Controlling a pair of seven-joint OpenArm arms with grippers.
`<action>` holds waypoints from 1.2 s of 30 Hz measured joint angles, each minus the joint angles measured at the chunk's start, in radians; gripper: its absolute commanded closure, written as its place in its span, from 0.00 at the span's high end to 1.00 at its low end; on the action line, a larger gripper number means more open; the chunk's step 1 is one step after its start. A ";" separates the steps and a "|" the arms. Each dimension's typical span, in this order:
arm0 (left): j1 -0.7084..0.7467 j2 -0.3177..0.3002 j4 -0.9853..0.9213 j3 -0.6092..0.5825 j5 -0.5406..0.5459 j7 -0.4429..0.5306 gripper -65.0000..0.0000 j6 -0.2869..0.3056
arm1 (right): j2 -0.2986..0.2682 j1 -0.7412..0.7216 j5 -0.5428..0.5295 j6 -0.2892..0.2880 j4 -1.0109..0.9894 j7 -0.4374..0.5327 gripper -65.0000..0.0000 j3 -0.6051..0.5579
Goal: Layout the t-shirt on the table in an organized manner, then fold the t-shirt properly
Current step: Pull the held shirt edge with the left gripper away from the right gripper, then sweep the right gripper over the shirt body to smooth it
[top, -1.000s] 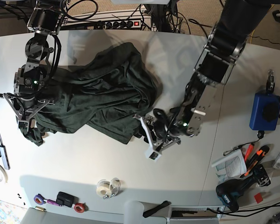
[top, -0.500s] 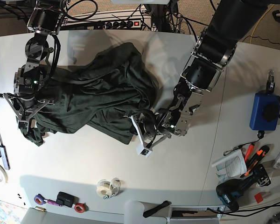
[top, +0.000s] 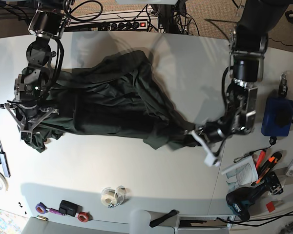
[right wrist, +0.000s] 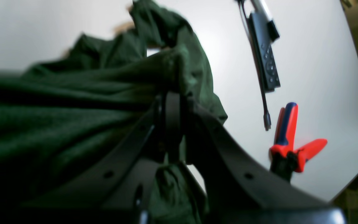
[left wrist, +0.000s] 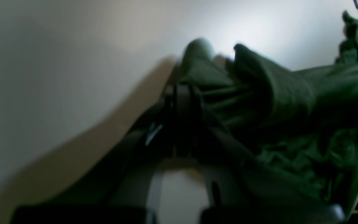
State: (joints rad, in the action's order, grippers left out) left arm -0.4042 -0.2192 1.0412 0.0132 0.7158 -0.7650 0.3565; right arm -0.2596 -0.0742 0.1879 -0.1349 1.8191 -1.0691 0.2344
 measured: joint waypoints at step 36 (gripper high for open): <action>0.776 -0.116 0.820 0.377 0.176 -0.074 0.00 0.138 | 0.369 -0.629 -0.106 -0.190 -0.774 0.454 0.00 -0.505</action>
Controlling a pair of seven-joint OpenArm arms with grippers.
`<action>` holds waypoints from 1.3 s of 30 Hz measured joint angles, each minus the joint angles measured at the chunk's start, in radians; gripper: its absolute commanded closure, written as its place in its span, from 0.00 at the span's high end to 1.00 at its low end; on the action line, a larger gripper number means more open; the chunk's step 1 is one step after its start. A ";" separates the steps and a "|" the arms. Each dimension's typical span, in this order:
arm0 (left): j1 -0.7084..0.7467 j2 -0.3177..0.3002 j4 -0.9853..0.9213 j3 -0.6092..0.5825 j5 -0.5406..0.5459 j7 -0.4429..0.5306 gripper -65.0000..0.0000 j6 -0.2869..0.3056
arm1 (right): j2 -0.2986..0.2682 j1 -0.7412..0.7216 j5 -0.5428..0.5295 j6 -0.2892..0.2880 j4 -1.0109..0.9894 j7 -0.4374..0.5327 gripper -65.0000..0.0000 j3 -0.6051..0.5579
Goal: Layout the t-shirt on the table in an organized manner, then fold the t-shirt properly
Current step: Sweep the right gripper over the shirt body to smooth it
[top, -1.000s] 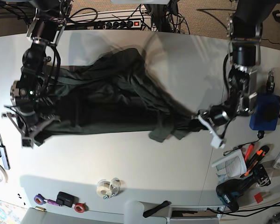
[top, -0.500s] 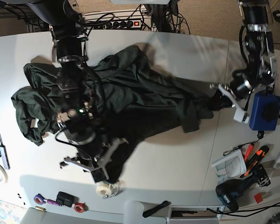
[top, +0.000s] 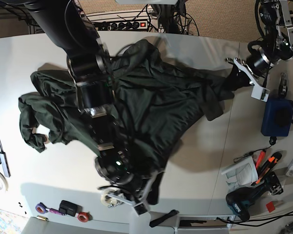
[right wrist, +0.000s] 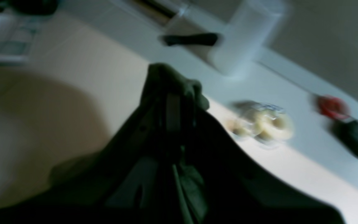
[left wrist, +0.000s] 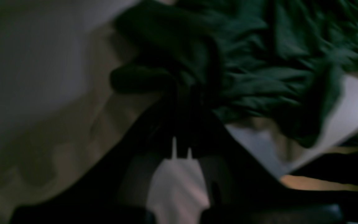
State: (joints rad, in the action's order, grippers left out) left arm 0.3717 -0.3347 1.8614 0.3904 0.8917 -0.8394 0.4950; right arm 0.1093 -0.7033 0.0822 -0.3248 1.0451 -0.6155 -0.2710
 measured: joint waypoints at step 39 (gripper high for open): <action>-0.068 0.047 0.000 0.002 0.033 0.005 0.33 0.087 | -0.418 0.562 -0.248 0.042 0.652 -0.458 0.49 0.000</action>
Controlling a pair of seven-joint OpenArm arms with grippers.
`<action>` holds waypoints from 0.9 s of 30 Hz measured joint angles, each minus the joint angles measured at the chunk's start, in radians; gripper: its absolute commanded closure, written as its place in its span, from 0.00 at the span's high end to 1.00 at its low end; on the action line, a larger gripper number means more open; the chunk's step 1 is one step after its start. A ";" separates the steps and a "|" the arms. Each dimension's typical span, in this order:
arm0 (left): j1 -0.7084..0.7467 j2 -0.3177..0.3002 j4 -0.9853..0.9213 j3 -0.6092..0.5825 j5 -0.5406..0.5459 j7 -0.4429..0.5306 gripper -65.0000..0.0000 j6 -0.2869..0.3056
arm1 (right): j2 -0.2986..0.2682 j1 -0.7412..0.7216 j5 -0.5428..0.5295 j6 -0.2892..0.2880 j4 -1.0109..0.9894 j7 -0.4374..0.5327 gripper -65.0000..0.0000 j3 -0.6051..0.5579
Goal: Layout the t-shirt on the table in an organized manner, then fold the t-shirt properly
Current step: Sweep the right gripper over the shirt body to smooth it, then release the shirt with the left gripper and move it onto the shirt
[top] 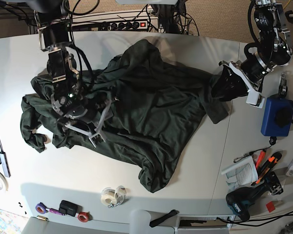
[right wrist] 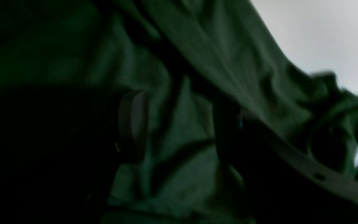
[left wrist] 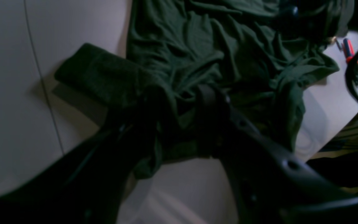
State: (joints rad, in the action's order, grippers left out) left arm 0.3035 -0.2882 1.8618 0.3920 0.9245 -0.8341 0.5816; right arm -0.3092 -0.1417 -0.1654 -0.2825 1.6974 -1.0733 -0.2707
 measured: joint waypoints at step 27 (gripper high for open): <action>-0.045 0.025 0.000 0.000 -0.451 0.181 0.33 0.016 | 0.041 0.029 0.113 0.036 0.000 0.082 0.49 0.015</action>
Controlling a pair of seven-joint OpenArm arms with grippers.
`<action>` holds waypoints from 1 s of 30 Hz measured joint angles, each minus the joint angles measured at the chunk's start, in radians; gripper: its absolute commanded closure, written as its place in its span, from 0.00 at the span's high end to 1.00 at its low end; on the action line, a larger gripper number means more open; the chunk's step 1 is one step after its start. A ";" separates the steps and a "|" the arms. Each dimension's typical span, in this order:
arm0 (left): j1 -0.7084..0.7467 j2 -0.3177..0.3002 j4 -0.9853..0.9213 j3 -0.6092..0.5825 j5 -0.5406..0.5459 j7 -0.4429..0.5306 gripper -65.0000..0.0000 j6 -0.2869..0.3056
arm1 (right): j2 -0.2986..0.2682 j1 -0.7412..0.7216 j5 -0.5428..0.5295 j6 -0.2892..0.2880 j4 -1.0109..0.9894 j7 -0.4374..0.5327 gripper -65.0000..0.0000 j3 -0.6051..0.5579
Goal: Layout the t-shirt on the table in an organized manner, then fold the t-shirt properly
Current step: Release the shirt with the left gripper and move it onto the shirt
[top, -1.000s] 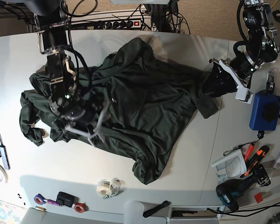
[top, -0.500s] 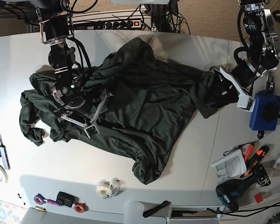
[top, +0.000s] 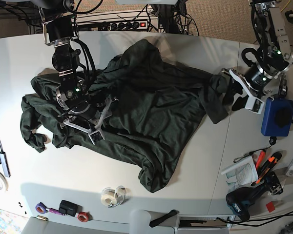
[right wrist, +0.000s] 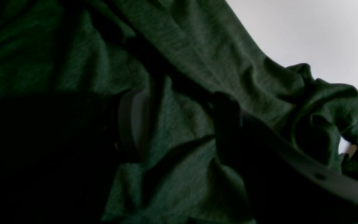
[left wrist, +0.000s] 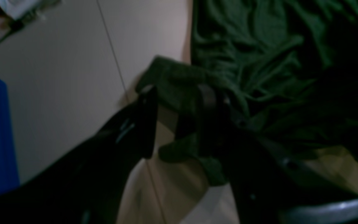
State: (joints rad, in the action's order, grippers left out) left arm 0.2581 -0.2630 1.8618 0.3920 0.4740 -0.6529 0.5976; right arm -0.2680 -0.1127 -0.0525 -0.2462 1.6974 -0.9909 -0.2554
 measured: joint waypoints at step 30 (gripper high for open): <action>-0.150 0.001 -0.007 -0.237 0.073 -0.001 0.12 -0.112 | 0.003 0.046 0.290 0.214 -0.003 -0.072 0.42 0.013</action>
State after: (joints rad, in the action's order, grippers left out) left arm 0.1081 -0.2619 1.8549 0.1551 0.5472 -0.6540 0.4854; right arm -0.2653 -0.0666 0.2375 -0.0326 1.6939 -1.0626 -0.2424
